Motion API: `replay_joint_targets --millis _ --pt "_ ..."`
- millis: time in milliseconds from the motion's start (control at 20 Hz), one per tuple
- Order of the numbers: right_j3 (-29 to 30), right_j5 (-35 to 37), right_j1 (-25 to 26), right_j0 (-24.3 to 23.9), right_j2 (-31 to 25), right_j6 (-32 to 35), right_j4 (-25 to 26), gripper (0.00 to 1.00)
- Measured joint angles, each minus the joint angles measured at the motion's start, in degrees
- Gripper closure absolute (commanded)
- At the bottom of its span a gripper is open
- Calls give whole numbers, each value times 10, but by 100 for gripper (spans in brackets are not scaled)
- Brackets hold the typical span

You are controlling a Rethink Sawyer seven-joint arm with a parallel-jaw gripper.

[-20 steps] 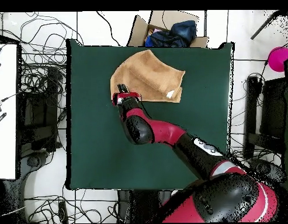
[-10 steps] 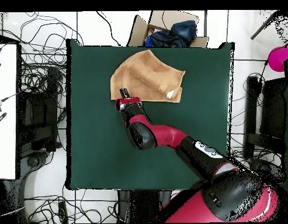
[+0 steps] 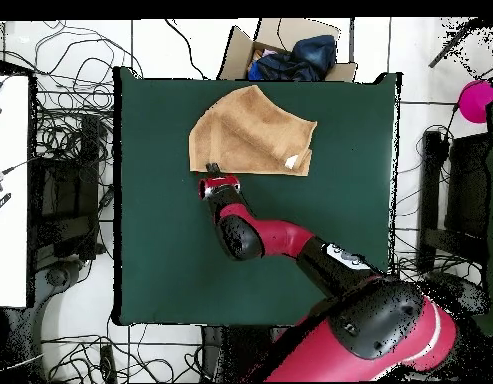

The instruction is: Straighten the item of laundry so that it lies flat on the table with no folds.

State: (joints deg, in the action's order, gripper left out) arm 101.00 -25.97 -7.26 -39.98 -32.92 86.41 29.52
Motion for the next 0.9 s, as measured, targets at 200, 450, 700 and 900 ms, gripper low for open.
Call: replay_joint_targets --millis 200,450,700,900 --pt "-17 -5 -12 46 34 0 -27 100" --pt "-26 -4 -29 80 61 0 -49 100" --pt "-35 -5 -44 118 94 0 -72 100" --pt "-44 9 -72 193 159 0 -143 100"
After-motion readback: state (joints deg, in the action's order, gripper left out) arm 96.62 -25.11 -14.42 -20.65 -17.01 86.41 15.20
